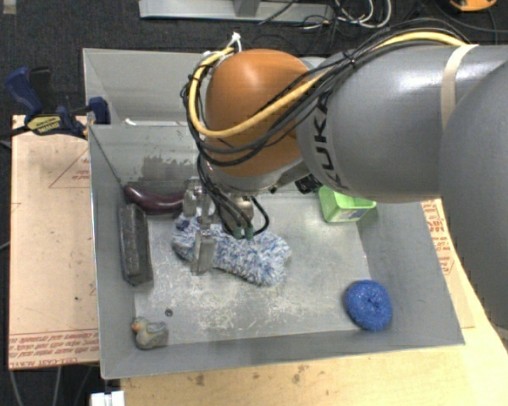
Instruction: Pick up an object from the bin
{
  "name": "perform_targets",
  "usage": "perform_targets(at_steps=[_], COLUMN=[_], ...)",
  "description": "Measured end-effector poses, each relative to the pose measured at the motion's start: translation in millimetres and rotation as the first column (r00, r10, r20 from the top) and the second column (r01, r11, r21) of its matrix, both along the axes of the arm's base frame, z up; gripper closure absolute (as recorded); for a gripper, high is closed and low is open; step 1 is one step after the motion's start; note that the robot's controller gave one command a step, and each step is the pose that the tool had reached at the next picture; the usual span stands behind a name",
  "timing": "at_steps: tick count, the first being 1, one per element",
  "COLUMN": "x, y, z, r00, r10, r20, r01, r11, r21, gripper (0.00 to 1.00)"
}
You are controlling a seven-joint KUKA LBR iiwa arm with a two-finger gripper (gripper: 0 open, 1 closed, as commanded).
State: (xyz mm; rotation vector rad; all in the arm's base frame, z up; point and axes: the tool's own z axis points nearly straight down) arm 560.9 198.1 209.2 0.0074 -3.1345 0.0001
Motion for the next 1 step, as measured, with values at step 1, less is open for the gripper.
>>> perform_targets(at_steps=[1], x=[1.6], y=[-1.0], z=[4.9], r00=[1.0], r10=[-0.004], r20=[0.008], r01=[0.004], r11=[1.0], r21=[0.002], gripper=[0.0])
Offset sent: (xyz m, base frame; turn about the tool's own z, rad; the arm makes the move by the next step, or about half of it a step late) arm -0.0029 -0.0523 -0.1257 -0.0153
